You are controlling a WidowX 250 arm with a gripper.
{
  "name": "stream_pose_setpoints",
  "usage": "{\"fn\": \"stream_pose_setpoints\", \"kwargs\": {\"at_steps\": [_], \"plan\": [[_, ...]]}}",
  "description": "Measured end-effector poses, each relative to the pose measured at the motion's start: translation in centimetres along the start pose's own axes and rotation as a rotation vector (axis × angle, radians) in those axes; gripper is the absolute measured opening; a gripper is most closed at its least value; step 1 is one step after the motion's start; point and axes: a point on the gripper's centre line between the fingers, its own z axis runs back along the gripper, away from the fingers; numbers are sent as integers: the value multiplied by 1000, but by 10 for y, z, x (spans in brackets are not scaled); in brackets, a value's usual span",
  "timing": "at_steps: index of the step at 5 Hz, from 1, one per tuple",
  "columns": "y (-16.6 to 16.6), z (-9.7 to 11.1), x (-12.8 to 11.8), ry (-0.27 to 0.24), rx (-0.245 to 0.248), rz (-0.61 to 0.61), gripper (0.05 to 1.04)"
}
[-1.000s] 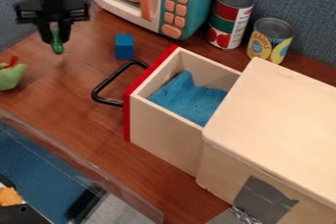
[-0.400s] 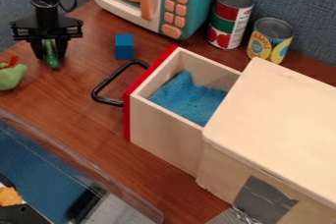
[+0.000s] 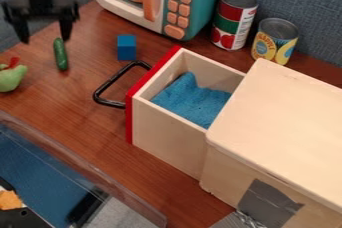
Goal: Take the thing out of the drawer and put it on the left side of the table
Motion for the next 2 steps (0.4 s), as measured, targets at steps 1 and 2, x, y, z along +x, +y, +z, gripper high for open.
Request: {"fn": "stream_pose_setpoints", "kwargs": {"at_steps": [1,2], "plan": [[10,28,0,22,-10,-12,1005],[18,47,-5,112,-94,-88,1001]]}}
